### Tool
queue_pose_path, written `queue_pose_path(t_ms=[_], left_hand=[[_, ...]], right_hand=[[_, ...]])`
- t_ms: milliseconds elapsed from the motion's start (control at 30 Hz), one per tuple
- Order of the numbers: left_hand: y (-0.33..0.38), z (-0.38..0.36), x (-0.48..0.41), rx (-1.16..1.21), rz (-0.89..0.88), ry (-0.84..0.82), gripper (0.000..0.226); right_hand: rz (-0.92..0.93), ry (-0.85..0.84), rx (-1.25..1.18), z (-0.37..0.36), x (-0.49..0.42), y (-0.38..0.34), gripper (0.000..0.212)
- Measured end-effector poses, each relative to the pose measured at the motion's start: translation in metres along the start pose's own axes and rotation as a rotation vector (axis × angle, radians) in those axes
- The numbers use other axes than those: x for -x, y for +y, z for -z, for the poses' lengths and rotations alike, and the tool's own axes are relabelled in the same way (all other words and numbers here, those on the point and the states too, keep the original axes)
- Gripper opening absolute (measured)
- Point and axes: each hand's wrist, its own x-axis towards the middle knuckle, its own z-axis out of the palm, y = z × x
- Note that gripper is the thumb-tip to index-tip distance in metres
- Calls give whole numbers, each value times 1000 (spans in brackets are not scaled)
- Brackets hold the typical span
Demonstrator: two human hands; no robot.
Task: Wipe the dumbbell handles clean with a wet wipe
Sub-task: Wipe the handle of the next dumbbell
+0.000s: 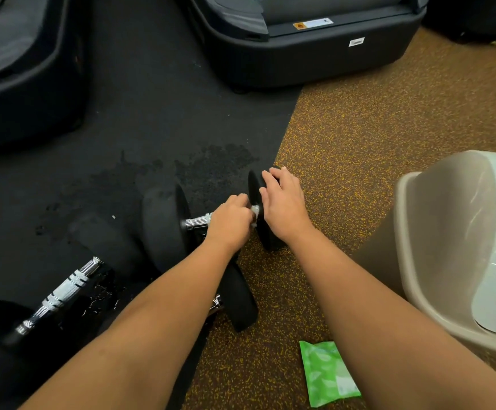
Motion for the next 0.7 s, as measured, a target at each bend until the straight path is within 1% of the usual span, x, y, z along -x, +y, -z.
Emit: queue_pose_path(t_ms=[100, 233, 367, 467, 700], left_hand=[[-4, 2, 5, -46, -71, -18, 27], [-13, 1, 12, -48, -163, -9, 35], [-11, -4, 20, -107, -160, 46, 31], [-4, -7, 17, -104, -143, 3, 34], [-3, 0, 0, -123, -216, -51, 35]], right_hand=[[-1, -7, -4, 1, 0, 0, 42], [-7, -13, -8, 1, -1, 0, 42], [4, -8, 10, 1, -1, 0, 42], [4, 1, 19, 0, -1, -1, 42], [8, 17, 18, -1, -2, -1, 40]])
